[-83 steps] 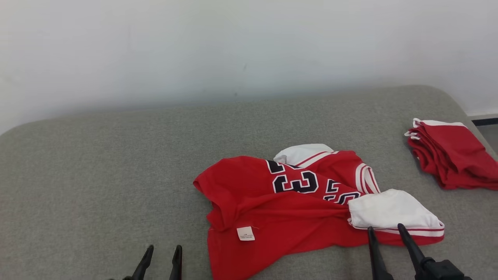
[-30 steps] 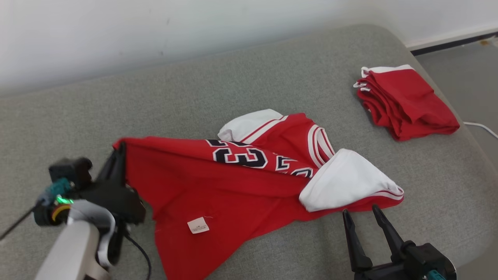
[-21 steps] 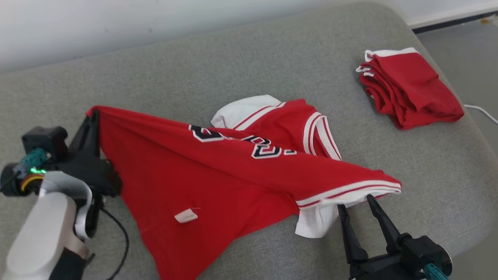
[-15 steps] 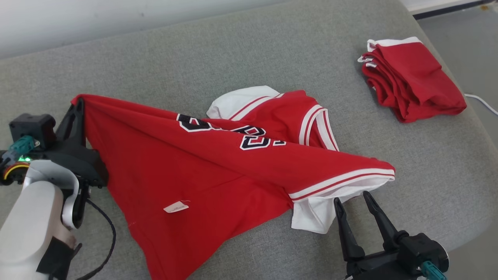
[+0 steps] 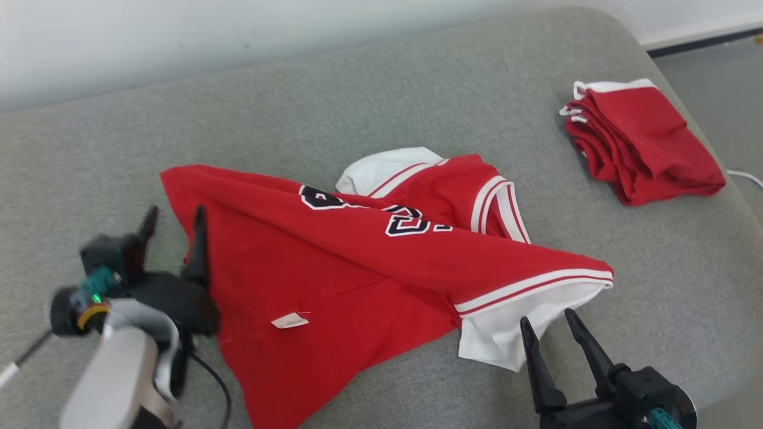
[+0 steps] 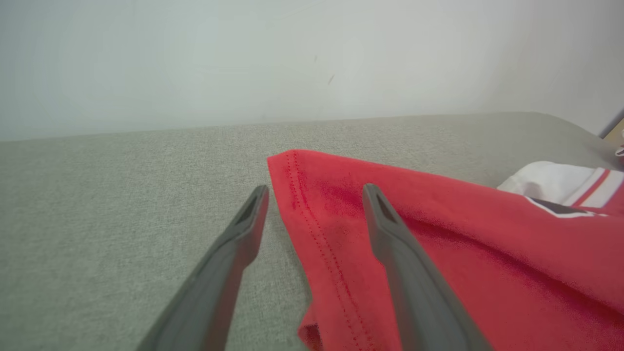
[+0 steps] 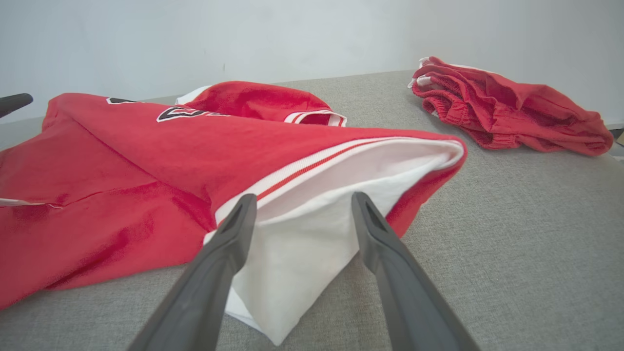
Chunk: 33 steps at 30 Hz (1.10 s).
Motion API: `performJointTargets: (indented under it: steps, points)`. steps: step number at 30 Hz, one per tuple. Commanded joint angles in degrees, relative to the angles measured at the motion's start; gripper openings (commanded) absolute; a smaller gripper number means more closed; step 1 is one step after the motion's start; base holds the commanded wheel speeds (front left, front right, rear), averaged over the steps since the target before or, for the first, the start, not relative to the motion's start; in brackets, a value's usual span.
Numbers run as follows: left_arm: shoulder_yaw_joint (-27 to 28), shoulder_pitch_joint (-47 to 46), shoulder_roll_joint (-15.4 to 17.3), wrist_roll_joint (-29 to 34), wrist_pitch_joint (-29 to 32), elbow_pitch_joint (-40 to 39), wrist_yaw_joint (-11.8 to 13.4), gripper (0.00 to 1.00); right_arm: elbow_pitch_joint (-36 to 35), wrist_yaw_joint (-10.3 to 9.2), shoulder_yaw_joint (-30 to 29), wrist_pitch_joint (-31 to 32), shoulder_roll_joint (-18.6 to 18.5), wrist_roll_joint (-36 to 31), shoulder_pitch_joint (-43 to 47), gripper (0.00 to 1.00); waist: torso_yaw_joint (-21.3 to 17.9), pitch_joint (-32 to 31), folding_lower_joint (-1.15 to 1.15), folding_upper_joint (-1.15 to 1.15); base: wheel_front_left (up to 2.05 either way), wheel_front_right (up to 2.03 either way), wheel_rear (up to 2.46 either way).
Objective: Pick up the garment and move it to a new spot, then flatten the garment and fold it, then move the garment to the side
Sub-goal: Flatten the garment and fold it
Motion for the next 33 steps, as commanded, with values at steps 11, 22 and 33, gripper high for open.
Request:
performJointTargets:
  steps: [11,22,33]
  points:
    - [3.88,19.56,-3.95,0.75,-2.64,-14.68,1.70,1.00,-1.70,-0.15,-2.99,1.07,-0.98,-0.36,3.62,1.00,5.85,-9.56,0.00,-0.01,0.00,0.00,0.00]
    - [9.46,37.58,-8.12,6.48,-2.64,-31.83,0.04,1.00,-1.36,-0.15,-7.75,0.95,-1.01,-0.65,4.35,1.00,10.20,-12.05,0.00,-0.01,0.00,0.00,0.00]
    - [14.71,43.79,-11.27,11.40,-2.64,-35.00,-2.43,1.00,2.63,-0.15,-10.49,1.36,-0.33,0.05,7.46,1.00,13.92,-13.97,0.00,-0.01,0.00,0.00,0.00]
